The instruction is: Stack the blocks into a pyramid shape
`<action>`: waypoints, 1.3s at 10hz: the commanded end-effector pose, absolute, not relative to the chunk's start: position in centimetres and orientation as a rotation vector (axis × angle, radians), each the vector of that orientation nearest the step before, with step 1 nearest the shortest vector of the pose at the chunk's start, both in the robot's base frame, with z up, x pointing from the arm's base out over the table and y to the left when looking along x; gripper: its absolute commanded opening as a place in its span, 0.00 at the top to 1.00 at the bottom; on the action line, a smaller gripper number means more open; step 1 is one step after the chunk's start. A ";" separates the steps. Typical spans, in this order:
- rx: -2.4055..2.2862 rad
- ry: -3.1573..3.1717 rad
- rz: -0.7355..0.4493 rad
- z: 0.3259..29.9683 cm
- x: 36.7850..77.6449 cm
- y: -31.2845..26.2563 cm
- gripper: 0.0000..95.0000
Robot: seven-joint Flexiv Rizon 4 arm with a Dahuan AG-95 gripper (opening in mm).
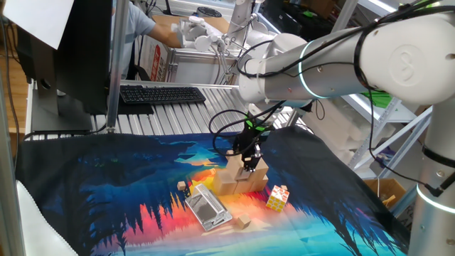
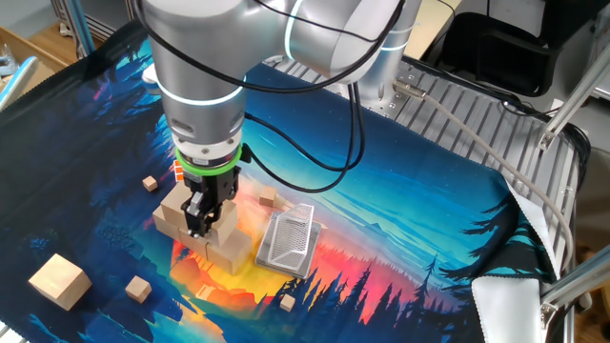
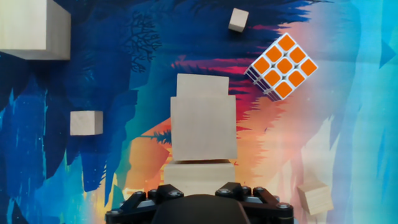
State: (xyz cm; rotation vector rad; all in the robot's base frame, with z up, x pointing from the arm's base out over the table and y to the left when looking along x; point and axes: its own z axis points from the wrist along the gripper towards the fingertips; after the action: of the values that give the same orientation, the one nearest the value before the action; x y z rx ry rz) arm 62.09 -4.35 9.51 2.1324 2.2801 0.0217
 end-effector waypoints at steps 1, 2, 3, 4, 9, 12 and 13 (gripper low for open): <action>2.136 2.274 0.024 9.4 62.2 -4.3 1.00; 2.135 2.269 0.023 9.3 62.2 -4.3 1.00; 2.133 2.267 0.021 9.1 62.2 -4.2 1.00; 2.127 2.271 0.018 9.1 62.3 -4.2 1.00; 2.115 2.282 0.002 9.0 62.3 -4.2 1.00; 2.108 2.279 -0.009 8.9 62.4 -4.2 1.00; 2.103 2.279 -0.015 8.9 62.4 -4.2 1.00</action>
State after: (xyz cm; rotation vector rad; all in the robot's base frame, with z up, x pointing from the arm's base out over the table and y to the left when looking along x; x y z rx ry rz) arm 62.46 -4.17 8.92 2.1023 2.2771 -0.0181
